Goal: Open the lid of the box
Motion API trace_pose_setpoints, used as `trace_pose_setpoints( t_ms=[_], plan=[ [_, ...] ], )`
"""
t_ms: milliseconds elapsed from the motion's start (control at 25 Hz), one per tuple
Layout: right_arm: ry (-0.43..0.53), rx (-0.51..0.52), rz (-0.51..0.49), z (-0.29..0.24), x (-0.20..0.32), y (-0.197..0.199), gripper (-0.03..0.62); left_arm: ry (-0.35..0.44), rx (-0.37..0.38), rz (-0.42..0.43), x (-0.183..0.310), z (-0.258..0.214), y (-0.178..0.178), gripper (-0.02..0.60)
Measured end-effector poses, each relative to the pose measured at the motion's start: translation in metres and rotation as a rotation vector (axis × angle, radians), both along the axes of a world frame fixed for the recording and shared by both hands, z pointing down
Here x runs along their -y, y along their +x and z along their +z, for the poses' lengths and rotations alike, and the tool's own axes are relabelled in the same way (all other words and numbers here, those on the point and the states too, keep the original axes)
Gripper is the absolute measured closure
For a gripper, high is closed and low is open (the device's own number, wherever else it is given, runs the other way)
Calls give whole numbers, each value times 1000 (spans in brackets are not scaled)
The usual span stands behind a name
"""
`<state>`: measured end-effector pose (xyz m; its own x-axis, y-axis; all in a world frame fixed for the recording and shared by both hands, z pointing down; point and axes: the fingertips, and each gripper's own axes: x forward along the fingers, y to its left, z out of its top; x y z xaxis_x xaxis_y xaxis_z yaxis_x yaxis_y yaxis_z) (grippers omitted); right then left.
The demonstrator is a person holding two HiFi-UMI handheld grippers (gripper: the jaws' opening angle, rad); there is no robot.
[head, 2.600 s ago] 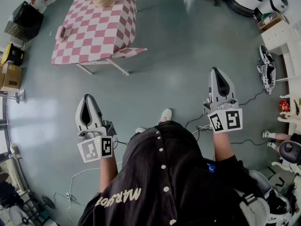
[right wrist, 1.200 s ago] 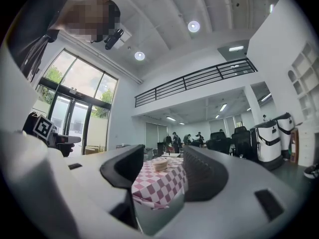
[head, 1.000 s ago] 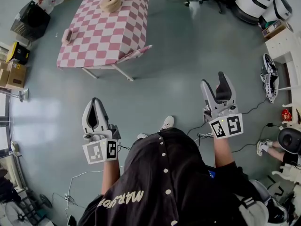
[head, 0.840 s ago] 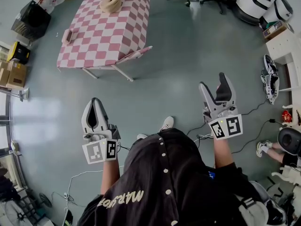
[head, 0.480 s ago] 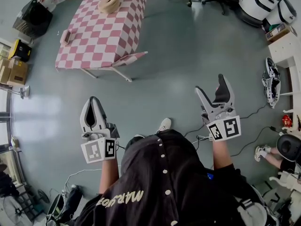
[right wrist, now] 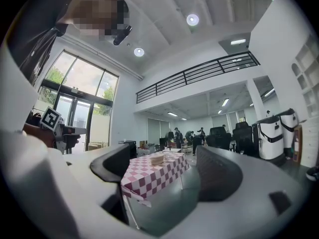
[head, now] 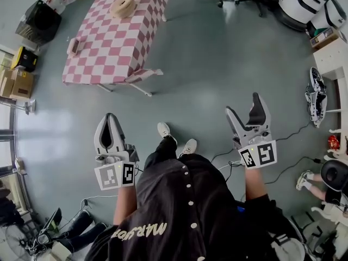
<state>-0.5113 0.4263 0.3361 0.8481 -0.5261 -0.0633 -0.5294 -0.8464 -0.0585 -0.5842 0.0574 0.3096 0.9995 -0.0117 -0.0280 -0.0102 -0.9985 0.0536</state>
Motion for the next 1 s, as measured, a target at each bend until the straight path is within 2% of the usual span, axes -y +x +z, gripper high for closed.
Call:
trace_pose_setpoints(
  t_ms=[440,1000],
  plan=[
    [-4,-8,45,-6,-8,53,178,-31,-40,49,-5,4,76,572],
    [-20,-31,71,-25,24,147,171,-49,-63,82,27,-7,178,572]
  ],
)
